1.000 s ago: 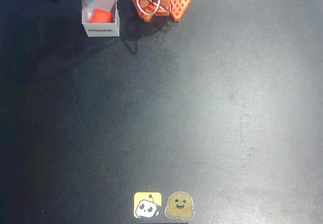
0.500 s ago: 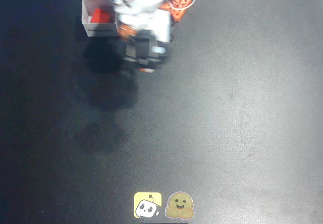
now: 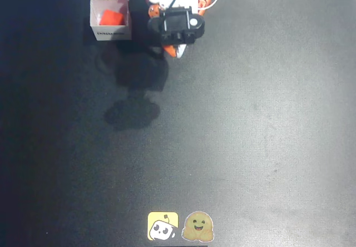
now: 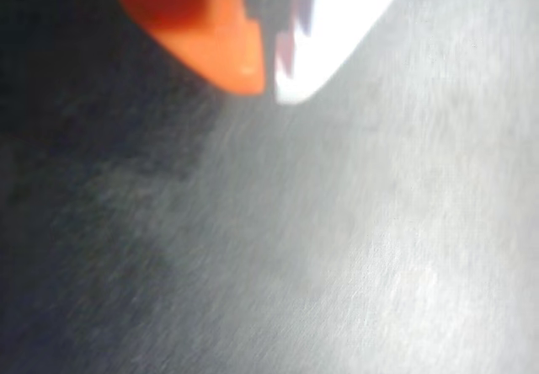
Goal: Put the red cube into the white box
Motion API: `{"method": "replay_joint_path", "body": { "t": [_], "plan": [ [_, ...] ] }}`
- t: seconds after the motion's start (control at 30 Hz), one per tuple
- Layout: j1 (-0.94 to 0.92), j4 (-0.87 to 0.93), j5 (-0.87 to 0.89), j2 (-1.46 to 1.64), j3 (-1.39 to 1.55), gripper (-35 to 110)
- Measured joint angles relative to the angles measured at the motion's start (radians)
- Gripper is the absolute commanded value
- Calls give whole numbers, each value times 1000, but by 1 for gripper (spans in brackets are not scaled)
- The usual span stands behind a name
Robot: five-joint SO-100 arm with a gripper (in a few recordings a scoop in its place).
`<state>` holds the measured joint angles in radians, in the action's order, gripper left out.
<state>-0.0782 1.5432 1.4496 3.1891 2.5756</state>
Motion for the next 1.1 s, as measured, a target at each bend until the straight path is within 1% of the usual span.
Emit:
{"method": "replay_joint_path", "body": {
  "t": [0.2,0.47,0.6,1.1],
  "plan": [
    [18,12,0,3,80,0],
    [18,-123,2,8,235,0],
    [18,-204,38,2,365,0],
    [18,-210,49,2,379,0]
  ]
}}
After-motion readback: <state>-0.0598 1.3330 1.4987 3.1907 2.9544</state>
